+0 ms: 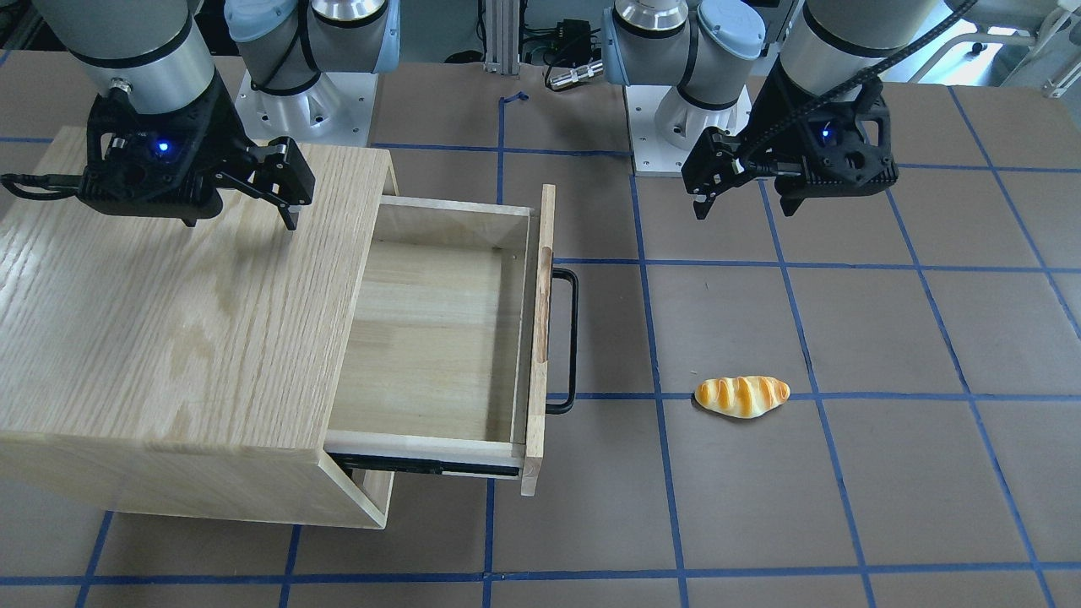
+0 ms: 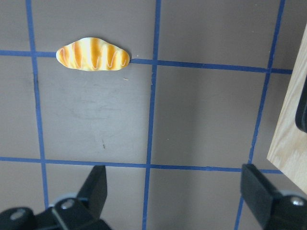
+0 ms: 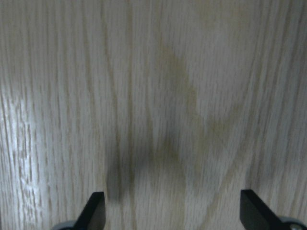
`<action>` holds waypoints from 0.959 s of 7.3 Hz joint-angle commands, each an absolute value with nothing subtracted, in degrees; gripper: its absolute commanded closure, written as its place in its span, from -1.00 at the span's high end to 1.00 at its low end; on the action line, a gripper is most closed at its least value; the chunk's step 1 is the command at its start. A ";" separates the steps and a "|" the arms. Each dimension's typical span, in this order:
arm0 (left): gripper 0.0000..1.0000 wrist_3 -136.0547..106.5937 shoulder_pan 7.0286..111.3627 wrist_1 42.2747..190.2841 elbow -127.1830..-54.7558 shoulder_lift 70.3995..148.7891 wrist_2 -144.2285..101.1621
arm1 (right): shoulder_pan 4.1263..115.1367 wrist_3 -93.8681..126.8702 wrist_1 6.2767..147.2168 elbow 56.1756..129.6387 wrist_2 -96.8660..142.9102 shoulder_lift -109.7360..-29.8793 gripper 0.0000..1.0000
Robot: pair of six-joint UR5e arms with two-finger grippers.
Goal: Open upper drawer
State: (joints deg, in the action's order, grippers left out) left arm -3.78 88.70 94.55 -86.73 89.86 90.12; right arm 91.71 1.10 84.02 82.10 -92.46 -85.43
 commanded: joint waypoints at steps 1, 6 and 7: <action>1.00 -3.17 88.51 93.26 -87.10 89.82 90.44 | 91.67 1.05 84.02 82.09 -92.46 -85.43 1.00; 1.00 -1.58 88.24 91.76 -87.09 89.30 90.52 | 91.76 1.14 84.02 82.09 -92.46 -85.43 1.00; 1.00 -1.58 88.42 91.76 -86.93 89.56 90.61 | 91.76 1.14 84.02 82.09 -92.46 -85.43 1.00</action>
State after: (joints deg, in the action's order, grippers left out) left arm -1.59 88.28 91.90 -86.88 89.34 90.49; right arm 91.76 1.14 84.02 82.11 -92.46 -85.43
